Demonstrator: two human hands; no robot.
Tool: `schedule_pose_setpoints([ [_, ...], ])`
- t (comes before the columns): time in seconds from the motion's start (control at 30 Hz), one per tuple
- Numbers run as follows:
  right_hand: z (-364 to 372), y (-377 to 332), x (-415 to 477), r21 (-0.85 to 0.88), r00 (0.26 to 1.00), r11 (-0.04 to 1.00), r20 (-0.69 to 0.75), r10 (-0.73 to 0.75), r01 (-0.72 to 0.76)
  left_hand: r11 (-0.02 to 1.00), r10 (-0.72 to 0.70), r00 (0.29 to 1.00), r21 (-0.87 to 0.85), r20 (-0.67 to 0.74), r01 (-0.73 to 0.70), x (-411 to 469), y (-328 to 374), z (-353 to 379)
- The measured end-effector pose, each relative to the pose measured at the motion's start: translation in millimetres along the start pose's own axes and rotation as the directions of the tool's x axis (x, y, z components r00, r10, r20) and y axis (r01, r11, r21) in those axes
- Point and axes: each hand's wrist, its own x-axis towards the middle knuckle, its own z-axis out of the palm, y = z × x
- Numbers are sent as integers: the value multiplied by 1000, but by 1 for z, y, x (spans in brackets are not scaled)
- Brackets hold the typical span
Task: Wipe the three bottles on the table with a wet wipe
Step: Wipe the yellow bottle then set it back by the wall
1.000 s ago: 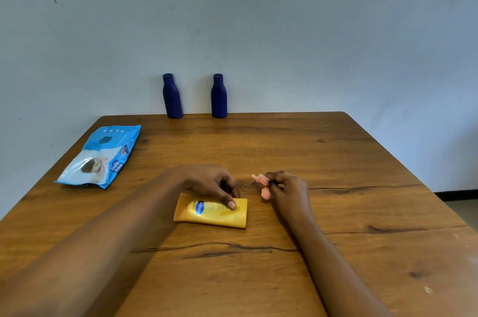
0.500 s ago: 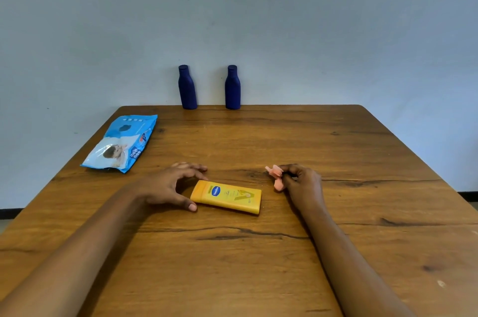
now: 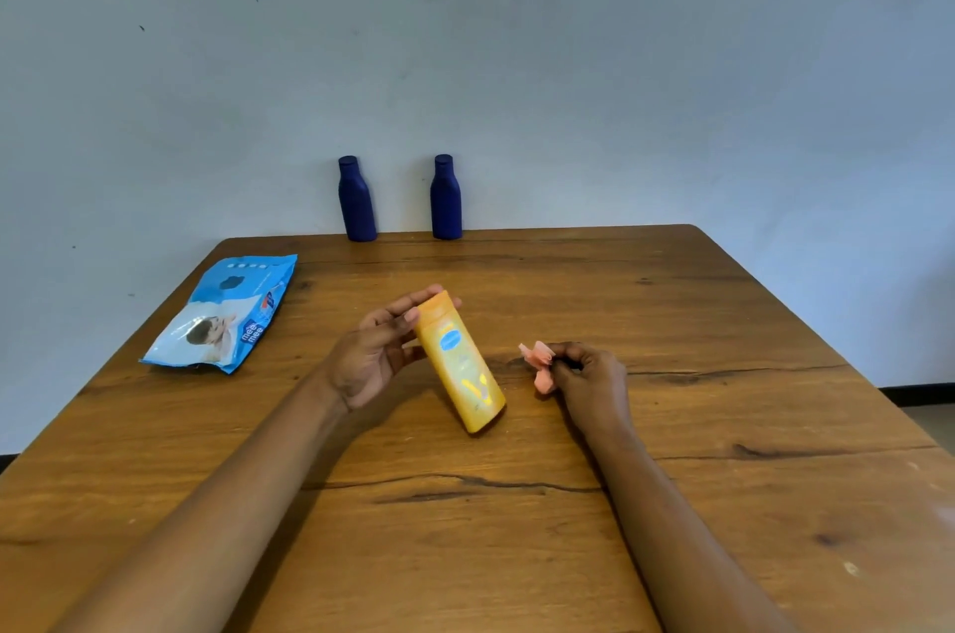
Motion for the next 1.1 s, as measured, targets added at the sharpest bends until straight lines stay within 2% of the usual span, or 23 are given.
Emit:
schedule_pose_setpoints([
  [0.33, -6, 0, -1, 55, 997, 997, -51, 59, -57, 950, 150, 964, 303, -222, -78, 19, 5, 31],
  [0.47, -13, 5, 12, 147, 997, 987, -38, 65, -58, 900, 233, 957, 412, -172, -145, 88, 28, 42],
  [0.63, -25, 14, 52, 41, 994, 999, -111, -14, 19, 849, 312, 938, 487, -154, -202, 202, 45, 52],
  [0.77, -33, 22, 87, -5, 994, 998, -87, -69, 69, 822, 339, 930, 526, -142, -220, 274, 38, 52],
  [1.1, -31, 39, 126, -33, 989, 989, 44, -141, 142, 699, 391, 917, 672, -73, -245, 349, 31, 38],
])
